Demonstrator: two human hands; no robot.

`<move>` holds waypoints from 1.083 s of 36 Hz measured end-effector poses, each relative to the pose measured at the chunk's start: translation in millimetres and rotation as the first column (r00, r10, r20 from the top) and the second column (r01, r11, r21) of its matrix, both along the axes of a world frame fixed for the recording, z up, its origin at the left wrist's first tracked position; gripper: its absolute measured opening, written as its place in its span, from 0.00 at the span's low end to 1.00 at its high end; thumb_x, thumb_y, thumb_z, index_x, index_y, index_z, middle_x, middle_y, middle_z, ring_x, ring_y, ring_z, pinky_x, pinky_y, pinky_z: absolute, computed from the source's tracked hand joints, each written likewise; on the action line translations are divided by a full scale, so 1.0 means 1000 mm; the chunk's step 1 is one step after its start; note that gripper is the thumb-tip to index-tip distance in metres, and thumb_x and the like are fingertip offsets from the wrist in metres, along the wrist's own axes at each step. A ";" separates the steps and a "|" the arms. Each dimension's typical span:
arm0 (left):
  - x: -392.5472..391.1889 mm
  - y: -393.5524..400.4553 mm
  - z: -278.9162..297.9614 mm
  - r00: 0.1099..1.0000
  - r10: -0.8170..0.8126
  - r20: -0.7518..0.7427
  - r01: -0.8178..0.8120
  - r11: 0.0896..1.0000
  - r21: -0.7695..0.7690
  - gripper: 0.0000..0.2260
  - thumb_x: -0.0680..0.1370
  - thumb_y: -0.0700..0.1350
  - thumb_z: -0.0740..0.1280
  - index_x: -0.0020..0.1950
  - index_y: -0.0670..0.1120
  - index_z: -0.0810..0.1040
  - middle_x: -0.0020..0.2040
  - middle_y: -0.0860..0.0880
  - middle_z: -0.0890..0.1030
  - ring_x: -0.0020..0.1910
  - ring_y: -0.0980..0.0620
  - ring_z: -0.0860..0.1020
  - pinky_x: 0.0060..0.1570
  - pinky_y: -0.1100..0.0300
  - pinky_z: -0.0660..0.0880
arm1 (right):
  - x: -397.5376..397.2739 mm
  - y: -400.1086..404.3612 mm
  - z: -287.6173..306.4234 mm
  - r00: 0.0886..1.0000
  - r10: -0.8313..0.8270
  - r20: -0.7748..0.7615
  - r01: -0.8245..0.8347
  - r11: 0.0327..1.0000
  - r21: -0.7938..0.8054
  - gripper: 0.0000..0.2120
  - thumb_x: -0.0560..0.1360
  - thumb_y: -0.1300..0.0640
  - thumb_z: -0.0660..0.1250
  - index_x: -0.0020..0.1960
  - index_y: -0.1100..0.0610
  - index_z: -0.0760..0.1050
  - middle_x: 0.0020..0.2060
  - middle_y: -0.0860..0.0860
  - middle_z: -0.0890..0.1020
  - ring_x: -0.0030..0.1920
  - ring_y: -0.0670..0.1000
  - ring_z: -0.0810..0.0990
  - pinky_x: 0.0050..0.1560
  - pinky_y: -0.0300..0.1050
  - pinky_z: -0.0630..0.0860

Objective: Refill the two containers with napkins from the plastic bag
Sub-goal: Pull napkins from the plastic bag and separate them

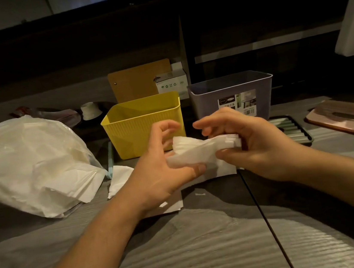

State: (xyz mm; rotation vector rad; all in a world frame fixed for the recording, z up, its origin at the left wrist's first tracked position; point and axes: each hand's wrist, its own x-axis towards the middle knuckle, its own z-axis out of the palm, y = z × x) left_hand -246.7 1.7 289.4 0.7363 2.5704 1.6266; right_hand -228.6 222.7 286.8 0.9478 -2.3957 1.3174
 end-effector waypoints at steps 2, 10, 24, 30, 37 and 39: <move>-0.001 0.000 -0.002 0.999 -0.044 0.016 0.044 0.999 -0.021 0.42 0.70 0.41 0.80 0.71 0.68 0.59 0.62 0.60 0.74 0.58 0.59 0.79 0.54 0.64 0.79 | 0.002 -0.002 -0.001 0.998 0.015 0.056 -0.013 0.999 -0.048 0.32 0.75 0.72 0.68 0.70 0.43 0.70 0.56 0.40 0.75 0.58 0.45 0.78 0.53 0.34 0.76; 0.000 0.003 -0.005 0.996 0.041 -0.076 -0.039 0.999 0.018 0.25 0.75 0.37 0.75 0.63 0.60 0.72 0.55 0.55 0.78 0.50 0.61 0.79 0.46 0.65 0.80 | -0.005 -0.007 -0.008 0.941 -0.121 0.315 0.193 0.959 -0.207 0.37 0.74 0.73 0.66 0.73 0.40 0.67 0.57 0.45 0.76 0.54 0.47 0.81 0.51 0.45 0.83; 0.007 0.019 -0.006 0.999 0.004 -0.042 0.000 0.995 0.103 0.46 0.72 0.24 0.65 0.72 0.67 0.55 0.61 0.51 0.68 0.50 0.48 0.77 0.37 0.64 0.77 | -0.001 -0.018 -0.008 0.935 -0.149 0.321 0.227 0.948 -0.223 0.38 0.75 0.71 0.65 0.73 0.35 0.63 0.57 0.41 0.73 0.52 0.51 0.81 0.50 0.49 0.84; 0.003 0.010 -0.006 0.999 0.035 -0.005 -0.035 0.997 0.065 0.43 0.75 0.27 0.67 0.76 0.65 0.56 0.58 0.52 0.72 0.46 0.53 0.81 0.43 0.64 0.80 | -0.001 -0.013 -0.007 0.940 -0.225 0.255 0.258 0.960 -0.105 0.24 0.80 0.62 0.64 0.68 0.37 0.71 0.57 0.37 0.76 0.53 0.52 0.80 0.53 0.46 0.82; 0.006 0.011 -0.006 0.998 -0.068 0.012 0.068 0.998 0.017 0.46 0.74 0.27 0.67 0.75 0.69 0.53 0.61 0.52 0.69 0.47 0.54 0.81 0.43 0.62 0.79 | 0.001 -0.014 -0.004 0.958 -0.255 0.130 0.256 0.967 0.012 0.18 0.82 0.50 0.61 0.72 0.42 0.71 0.58 0.35 0.73 0.55 0.31 0.73 0.53 0.29 0.70; 0.007 0.012 -0.006 0.997 -0.075 0.004 0.075 0.997 0.017 0.46 0.74 0.27 0.67 0.76 0.68 0.52 0.61 0.51 0.69 0.46 0.56 0.80 0.42 0.64 0.77 | 0.003 -0.014 -0.004 0.968 -0.202 0.150 0.201 0.979 0.023 0.23 0.82 0.54 0.63 0.75 0.40 0.66 0.63 0.35 0.71 0.61 0.32 0.71 0.57 0.33 0.73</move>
